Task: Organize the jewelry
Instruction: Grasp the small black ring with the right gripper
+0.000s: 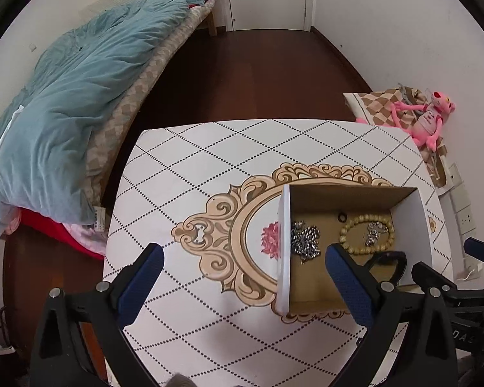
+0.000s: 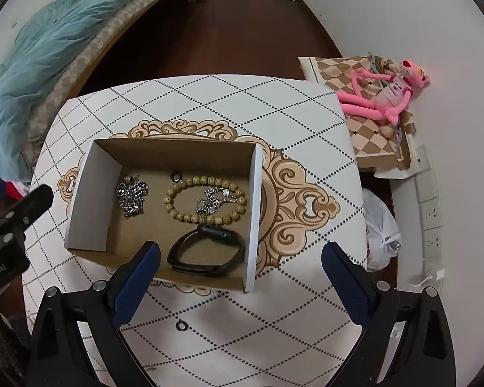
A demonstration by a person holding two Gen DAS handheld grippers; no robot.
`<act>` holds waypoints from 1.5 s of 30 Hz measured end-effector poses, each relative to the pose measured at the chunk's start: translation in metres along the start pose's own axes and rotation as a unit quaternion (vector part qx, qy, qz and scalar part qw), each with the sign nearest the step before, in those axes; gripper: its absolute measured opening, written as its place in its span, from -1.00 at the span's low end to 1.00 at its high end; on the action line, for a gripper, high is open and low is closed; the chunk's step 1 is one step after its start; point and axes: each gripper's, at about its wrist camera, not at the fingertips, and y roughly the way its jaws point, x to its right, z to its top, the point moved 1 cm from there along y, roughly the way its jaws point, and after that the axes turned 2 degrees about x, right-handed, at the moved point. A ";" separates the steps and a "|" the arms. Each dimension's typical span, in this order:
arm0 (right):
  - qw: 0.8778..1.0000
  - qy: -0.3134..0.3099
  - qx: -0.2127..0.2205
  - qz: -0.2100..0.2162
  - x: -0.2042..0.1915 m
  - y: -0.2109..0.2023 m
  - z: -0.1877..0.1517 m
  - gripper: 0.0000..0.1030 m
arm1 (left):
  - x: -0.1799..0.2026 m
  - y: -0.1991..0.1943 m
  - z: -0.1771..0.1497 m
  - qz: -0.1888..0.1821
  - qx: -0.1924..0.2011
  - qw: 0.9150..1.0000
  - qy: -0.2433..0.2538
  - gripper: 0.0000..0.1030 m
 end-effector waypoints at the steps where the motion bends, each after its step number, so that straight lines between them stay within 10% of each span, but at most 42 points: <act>1: 1.000 0.002 0.001 0.001 0.000 -0.002 -0.001 0.96 | 0.000 -0.002 -0.001 0.001 0.001 1.000 -0.001 0.98; 31: 0.991 0.018 0.132 0.004 -0.002 -0.148 -0.064 0.97 | -0.002 -0.140 -0.047 -0.011 0.099 0.995 -0.026 0.98; 38: 0.997 0.019 0.069 0.028 -0.009 -0.070 -0.102 0.92 | -0.010 -0.069 -0.094 0.038 0.031 0.998 -0.024 0.98; 41: 0.998 0.016 0.040 0.048 -0.019 -0.024 -0.115 0.28 | -0.014 -0.033 -0.120 0.050 -0.014 0.998 -0.028 0.98; 45: 0.998 0.008 0.025 0.063 -0.037 0.015 -0.126 0.23 | -0.022 0.000 -0.145 0.061 -0.055 0.996 -0.035 0.98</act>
